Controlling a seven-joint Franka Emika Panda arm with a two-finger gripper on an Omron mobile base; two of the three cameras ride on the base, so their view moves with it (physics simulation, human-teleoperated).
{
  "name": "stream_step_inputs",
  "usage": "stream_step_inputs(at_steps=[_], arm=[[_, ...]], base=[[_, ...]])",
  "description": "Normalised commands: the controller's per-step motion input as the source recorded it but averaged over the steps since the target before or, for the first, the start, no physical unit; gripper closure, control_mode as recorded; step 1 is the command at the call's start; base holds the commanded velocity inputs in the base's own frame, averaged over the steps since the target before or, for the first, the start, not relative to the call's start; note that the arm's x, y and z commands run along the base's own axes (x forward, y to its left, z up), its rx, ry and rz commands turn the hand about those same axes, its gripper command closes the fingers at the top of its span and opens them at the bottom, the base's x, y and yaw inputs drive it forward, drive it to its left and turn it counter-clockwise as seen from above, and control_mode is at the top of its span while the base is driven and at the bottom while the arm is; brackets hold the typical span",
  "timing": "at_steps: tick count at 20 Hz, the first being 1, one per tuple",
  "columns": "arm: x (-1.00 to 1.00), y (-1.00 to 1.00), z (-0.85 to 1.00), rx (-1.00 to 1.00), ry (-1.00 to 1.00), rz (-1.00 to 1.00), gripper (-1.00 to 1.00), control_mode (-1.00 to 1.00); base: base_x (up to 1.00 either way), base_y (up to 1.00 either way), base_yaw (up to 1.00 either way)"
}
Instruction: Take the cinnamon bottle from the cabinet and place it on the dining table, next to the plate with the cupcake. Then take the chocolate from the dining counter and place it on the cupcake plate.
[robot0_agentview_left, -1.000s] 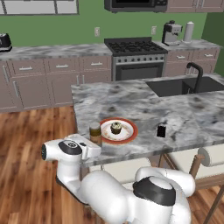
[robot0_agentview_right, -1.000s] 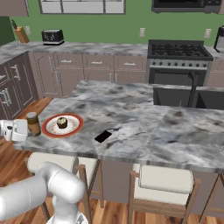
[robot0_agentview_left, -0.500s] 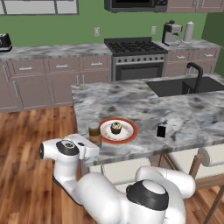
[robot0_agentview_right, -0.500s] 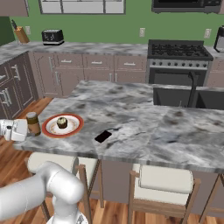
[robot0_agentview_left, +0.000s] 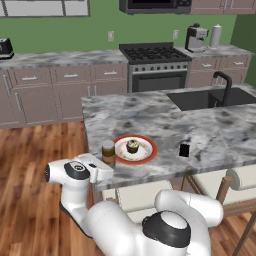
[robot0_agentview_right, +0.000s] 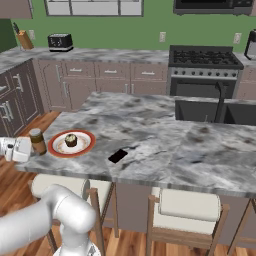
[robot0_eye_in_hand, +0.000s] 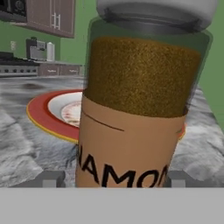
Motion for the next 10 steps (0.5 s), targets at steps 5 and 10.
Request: stream_step_inputs(at_steps=[5, 10], arm=[[-0.08, 0.03, -0.01, 0.00, 0.00, 0.00, -1.00, -1.00], [-0.01, 0.03, 0.00, 0.00, 0.04, 0.00, -1.00, -1.00]], base=[[0.00, 0.00, 0.00], [0.00, 0.00, 0.00]])
